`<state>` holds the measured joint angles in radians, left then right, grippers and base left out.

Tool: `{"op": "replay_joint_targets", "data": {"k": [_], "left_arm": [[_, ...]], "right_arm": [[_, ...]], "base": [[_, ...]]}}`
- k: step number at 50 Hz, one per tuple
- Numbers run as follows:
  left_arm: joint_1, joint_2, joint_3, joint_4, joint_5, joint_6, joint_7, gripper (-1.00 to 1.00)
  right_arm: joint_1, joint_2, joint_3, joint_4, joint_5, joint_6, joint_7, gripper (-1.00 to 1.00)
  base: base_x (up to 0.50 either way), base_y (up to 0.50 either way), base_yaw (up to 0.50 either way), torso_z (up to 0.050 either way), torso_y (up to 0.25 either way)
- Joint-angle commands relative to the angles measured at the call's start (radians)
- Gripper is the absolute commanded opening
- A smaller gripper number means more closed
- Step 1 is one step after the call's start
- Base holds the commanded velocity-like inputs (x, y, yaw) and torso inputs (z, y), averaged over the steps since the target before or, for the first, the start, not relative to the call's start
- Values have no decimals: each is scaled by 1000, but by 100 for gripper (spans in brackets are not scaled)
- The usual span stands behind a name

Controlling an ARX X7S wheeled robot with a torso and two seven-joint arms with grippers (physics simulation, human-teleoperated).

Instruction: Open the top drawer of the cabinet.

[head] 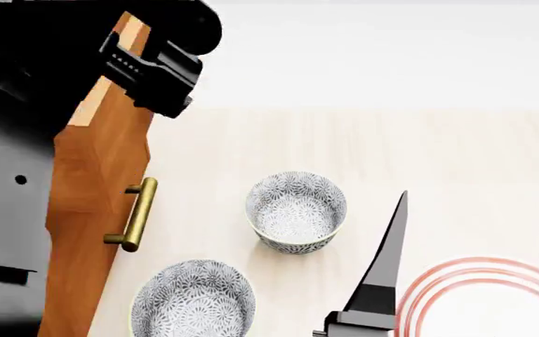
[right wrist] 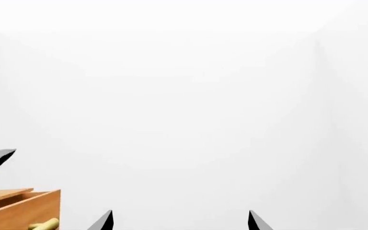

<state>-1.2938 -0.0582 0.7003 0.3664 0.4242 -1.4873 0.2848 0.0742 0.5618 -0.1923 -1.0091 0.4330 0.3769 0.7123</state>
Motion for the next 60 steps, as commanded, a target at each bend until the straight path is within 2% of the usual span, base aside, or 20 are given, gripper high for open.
{"op": "replay_joint_targets", "data": {"k": [1,8,11,12,13,17,18,23,24,25,26,28,31,32,35,36,39,54,58,60], "left_arm": [[-310,-149,-258,-244,-559,-83,-419,100],[-422,-146,-268,-500,-1609,-62,-1468,100],[-455,-144,-261,-585,-2029,-48,-1483,100],[-459,-144,-266,-613,-2053,-45,-1497,100],[-474,-143,-254,-691,-2117,-61,-1562,100],[-516,-150,-218,-799,-2183,-69,-1560,100],[-524,-144,-212,-895,-2301,-59,-1622,100],[-577,-139,-138,-1012,-2374,-66,-1589,100],[-593,-140,-129,-1018,-2350,-63,-1558,100],[-598,-137,-121,-1057,-2387,-52,-1587,100],[-594,-136,-109,-1116,-2484,-12,-1692,100],[-619,-130,-80,-1159,-2429,-46,-1616,100],[-620,-125,-83,-1196,-2472,-17,-1632,100],[-638,-127,-51,-1191,-2392,-51,-1553,100],[-641,-112,-35,-1280,-2498,-44,-1626,100],[-625,-109,-41,-1300,-2578,-12,-1695,100],[-625,-108,-29,-1303,-2577,-21,-1678,100],[-623,-81,-49,-1380,-2763,66,-1714,100],[-582,-90,-51,-1316,-2801,97,-1754,100],[-624,-77,-36,-1379,-2788,81,-1724,100]], "right_arm": [[11,-16,9,8,-7,-9,-21,100],[10,-11,8,9,-4,-13,-17,100],[14,-9,3,12,-6,-9,-15,100],[13,-8,3,14,-10,-11,-14,100],[13,-8,3,13,-7,-12,-13,100],[13,-7,0,6,-5,-10,-8,100],[19,-4,0,-5,1,2,-1,100],[26,-3,-9,2,0,1,2,100],[29,-4,-13,2,0,3,2,100],[29,-3,-14,3,0,1,2,100],[28,-2,-14,4,0,-1,2,100],[26,0,-12,3,3,-3,4,100],[26,4,-9,2,8,-6,6,100],[20,8,-2,1,10,-12,7,100],[16,9,-1,5,9,-19,7,100],[16,9,-2,7,9,-21,6,100],[15,11,-3,10,8,-26,7,100],[16,23,-2,4,17,-31,21,100],[17,26,-4,3,20,-32,25,100],[19,28,-5,1,22,-30,27,100]], "base": [[0,0,0,0,0],[0,0,0,0,0],[0,0,0,0,0],[0,0,0,0,0],[0,0,0,0,0],[0,0,0,0,0],[0,0,0,0,0],[0,0,0,0,0],[0,0,0,0,0],[0,0,0,0,0],[0,0,0,0,0],[0,0,0,0,0],[0,0,0,0,0],[0,0,0,0,0],[0,0,0,0,0],[0,0,0,0,0],[0,0,0,0,0],[0,0,0,0,0],[0,0,0,0,0],[0,0,0,0,0]]}}
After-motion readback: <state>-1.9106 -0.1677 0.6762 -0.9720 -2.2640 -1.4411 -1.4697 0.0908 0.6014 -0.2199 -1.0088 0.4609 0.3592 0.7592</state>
